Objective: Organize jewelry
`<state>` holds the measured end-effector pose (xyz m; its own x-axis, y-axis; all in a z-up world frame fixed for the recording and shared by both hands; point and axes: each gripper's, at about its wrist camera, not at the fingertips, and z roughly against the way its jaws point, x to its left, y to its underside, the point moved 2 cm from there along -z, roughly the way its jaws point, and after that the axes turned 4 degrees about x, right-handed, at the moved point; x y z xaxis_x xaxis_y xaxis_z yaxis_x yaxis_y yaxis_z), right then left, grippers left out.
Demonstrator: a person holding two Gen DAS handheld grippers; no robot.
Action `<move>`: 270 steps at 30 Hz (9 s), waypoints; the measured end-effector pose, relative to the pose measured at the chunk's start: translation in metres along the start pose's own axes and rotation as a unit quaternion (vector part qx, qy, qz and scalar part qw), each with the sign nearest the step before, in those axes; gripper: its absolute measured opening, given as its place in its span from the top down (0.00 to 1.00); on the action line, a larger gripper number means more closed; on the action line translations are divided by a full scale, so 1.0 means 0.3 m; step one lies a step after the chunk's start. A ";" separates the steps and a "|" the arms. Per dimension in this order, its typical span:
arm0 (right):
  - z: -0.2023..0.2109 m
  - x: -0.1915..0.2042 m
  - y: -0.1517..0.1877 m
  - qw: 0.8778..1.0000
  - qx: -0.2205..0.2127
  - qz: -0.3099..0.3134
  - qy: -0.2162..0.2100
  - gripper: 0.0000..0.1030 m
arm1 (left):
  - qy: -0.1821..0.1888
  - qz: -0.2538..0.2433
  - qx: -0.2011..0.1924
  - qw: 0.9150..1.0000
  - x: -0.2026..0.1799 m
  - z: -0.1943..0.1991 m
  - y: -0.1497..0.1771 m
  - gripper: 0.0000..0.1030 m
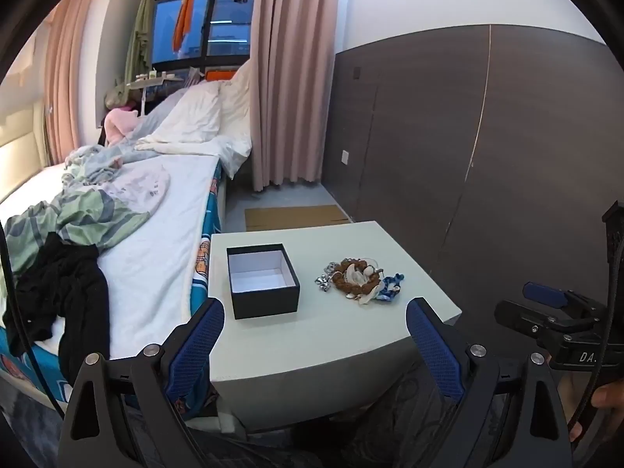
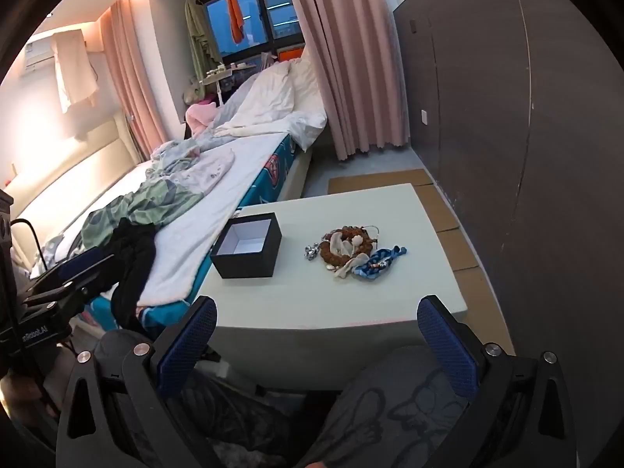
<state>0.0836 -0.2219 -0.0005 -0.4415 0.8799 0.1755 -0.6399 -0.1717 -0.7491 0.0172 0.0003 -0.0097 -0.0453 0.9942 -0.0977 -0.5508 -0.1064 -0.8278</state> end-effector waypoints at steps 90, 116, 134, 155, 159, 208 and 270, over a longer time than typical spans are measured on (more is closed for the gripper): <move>-0.020 -0.109 -0.021 0.999 -0.009 -0.027 0.042 0.00 | 0.021 -0.004 0.041 0.999 -0.047 -0.141 -0.063 0.08; -0.307 -0.407 -0.061 0.992 0.047 -0.114 0.022 0.00 | 0.027 -0.026 0.213 0.976 -0.114 -0.689 -0.085 0.54; -0.390 -0.491 -0.083 0.987 0.062 -0.147 0.029 0.00 | -0.012 -0.094 0.306 0.947 -0.133 -1.002 -0.082 0.71; -0.514 -0.515 -0.075 0.983 0.096 -0.159 0.013 0.02 | 0.008 -0.076 0.307 0.949 -0.085 -1.095 -0.070 0.85; -0.562 -0.505 -0.074 0.980 0.116 -0.160 -0.008 0.16 | 0.022 -0.068 0.287 0.955 -0.087 -1.033 -0.109 0.85; -0.462 -0.189 -0.300 0.988 0.081 -0.095 -0.091 0.87 | 0.004 -0.078 -0.028 0.997 0.070 -0.263 -0.773 0.86; -0.773 0.224 -0.359 0.973 0.134 -0.036 -0.185 0.87 | -0.005 0.133 0.160 0.978 0.479 -0.517 -0.235 0.26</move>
<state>0.2687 -0.0416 -0.0563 -0.5536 0.6826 0.4770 -0.7968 -0.2678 -0.5416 0.1787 0.1481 -0.0512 -0.2304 0.9322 -0.2790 -0.7511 -0.3527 -0.5581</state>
